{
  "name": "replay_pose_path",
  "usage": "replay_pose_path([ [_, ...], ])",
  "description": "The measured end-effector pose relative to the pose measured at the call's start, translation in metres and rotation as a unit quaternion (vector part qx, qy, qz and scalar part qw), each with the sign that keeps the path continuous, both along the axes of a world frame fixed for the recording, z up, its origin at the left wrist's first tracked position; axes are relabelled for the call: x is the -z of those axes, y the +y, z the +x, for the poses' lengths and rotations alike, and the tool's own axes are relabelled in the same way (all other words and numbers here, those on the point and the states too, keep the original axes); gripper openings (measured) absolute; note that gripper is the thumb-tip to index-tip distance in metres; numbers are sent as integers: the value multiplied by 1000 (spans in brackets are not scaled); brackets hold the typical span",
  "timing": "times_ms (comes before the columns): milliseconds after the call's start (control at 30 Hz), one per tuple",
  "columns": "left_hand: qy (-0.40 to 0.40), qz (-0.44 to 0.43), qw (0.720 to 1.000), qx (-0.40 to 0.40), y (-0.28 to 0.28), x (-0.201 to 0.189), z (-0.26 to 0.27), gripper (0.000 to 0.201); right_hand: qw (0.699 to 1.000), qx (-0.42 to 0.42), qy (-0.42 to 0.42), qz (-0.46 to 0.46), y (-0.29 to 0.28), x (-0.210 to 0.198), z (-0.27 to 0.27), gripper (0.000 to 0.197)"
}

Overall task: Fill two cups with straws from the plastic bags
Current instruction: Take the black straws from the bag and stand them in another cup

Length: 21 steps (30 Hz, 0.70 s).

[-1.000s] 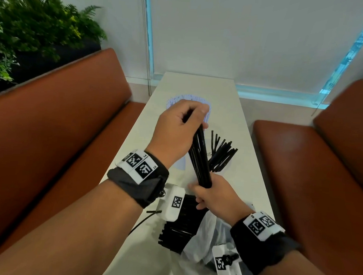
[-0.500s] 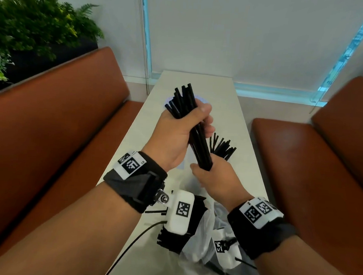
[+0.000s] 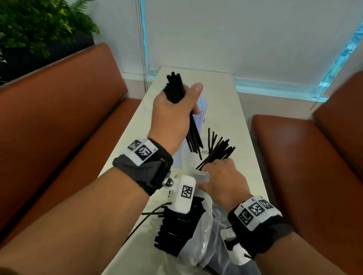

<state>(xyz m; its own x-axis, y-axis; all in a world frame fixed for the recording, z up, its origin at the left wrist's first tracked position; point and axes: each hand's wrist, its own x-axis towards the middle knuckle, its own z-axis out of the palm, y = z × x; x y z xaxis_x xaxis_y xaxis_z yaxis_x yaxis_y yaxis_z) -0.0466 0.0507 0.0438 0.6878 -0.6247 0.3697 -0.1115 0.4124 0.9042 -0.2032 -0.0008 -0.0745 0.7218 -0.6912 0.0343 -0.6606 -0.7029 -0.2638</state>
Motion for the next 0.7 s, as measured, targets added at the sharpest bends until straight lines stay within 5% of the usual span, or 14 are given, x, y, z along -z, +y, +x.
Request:
replay_pose_path([
  [167, -45, 157, 986, 16, -29, 55, -4, 28, 996, -74, 45, -22, -12, 18, 8, 26],
  [333, -85, 227, 970, 12, -52, 79, -3, 32, 988, -125, 13, -91, -16, 23, 8, 22],
  [433, -160, 308, 935, 72, -63, 82, -7, 25, 983, -145, 38, -108, -18, 19, 10, 16],
  [533, -200, 384, 893, 118, -64, 79, -6, 46, 972, -168, 86, -137, -18, 18, 12, 18],
  [700, -262, 375, 883, 107, -44, 68, 5, 76, 954, -195, 160, -161, -16, 11, 11, 26],
])
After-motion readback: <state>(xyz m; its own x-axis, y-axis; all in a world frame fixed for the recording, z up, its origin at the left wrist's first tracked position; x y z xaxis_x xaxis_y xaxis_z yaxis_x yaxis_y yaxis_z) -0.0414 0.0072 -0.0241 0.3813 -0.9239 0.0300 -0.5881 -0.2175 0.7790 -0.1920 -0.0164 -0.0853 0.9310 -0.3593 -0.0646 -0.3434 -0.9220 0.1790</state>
